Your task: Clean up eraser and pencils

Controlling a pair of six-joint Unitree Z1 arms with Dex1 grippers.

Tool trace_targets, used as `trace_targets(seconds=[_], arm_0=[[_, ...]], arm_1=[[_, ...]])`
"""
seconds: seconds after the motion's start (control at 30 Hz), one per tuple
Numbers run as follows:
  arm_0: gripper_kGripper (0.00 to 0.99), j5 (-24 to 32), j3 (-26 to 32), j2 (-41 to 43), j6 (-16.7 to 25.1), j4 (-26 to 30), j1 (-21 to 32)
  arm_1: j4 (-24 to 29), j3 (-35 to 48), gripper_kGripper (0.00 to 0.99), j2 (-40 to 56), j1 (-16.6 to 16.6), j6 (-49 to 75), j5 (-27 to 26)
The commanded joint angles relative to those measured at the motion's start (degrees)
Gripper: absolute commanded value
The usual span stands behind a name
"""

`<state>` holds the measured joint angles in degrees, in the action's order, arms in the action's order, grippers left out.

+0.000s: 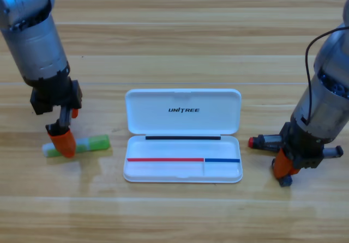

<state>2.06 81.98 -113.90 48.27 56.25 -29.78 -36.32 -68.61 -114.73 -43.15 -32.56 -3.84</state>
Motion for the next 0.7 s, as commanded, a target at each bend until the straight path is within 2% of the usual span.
trace_targets(seconds=[0.03,0.17,0.3,0.43,0.7], arm_0=[[0.977,0.7,-1.2,-3.4,0.6,-1.6,1.3],[0.977,0.6,-1.4,-4.3,0.7,-2.7,1.7],[0.979,0.0,-1.3,-4.8,0.7,-3.6,2.1],[0.979,-0.3,-1.2,-5.1,0.7,-4.2,2.4],[0.979,-1.4,-3.2,-5.5,0.7,-7.6,3.3]], arm_1=[[-12.8,-7.1,0.000,-4.4,0.0,12.6,-3.3],[-20.7,-13.5,0.000,0.7,-1.3,42.4,-3.0],[-23.8,-17.6,0.000,2.2,-3.1,61.1,-3.0],[-24.5,-22.3,0.000,-1.1,-4.5,69.8,-2.5],[-24.5,-30.6,0.000,-9.8,-6.7,76.7,-1.9]])
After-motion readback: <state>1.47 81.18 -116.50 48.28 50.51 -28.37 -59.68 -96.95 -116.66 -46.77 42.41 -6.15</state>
